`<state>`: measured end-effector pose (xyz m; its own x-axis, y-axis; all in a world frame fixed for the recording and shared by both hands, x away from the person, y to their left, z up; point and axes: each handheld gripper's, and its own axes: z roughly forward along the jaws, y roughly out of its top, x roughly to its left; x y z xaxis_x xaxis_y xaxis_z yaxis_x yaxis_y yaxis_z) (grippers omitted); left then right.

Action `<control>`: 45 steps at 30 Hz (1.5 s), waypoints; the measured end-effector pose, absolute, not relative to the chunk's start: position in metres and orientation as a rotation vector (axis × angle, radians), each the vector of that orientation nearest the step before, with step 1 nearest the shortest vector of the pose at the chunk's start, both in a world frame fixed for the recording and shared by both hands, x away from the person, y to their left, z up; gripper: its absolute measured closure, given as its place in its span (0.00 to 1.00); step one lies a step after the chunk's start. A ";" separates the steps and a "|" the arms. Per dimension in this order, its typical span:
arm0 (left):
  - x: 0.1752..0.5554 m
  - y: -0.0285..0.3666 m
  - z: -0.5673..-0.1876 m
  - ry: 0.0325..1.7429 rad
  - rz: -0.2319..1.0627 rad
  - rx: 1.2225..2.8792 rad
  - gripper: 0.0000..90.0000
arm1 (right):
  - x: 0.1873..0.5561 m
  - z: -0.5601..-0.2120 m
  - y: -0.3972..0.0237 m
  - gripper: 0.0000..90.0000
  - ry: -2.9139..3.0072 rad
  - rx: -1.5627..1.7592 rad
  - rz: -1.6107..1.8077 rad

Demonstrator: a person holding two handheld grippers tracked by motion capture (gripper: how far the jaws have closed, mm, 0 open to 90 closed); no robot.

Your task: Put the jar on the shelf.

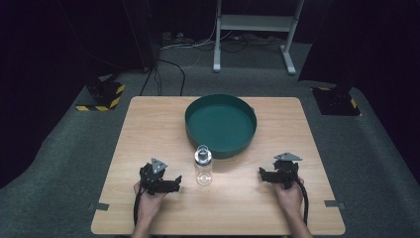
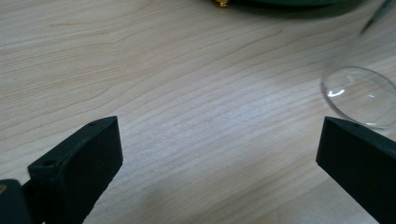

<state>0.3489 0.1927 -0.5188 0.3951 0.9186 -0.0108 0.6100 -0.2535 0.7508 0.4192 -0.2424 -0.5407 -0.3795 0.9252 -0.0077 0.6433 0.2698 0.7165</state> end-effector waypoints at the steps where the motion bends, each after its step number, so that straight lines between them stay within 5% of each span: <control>1: 0.347 0.192 -0.518 1.300 0.573 1.967 0.01 | 0.419 -0.541 -0.242 0.06 2.120 1.416 0.888; 25: 0.318 0.161 -0.509 1.158 0.467 1.963 0.03 | 0.419 -0.541 -0.243 0.06 2.119 1.413 0.888; 45: 0.335 0.129 -0.499 1.047 0.423 1.977 0.05 | 0.419 -0.541 -0.242 0.06 2.119 1.416 0.886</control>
<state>0.3348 0.1290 -0.4986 0.5944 0.7998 -0.0836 0.5169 -0.3003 0.8017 0.4190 -0.2424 -0.5407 -0.3791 0.9253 -0.0089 0.6434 0.2705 0.7161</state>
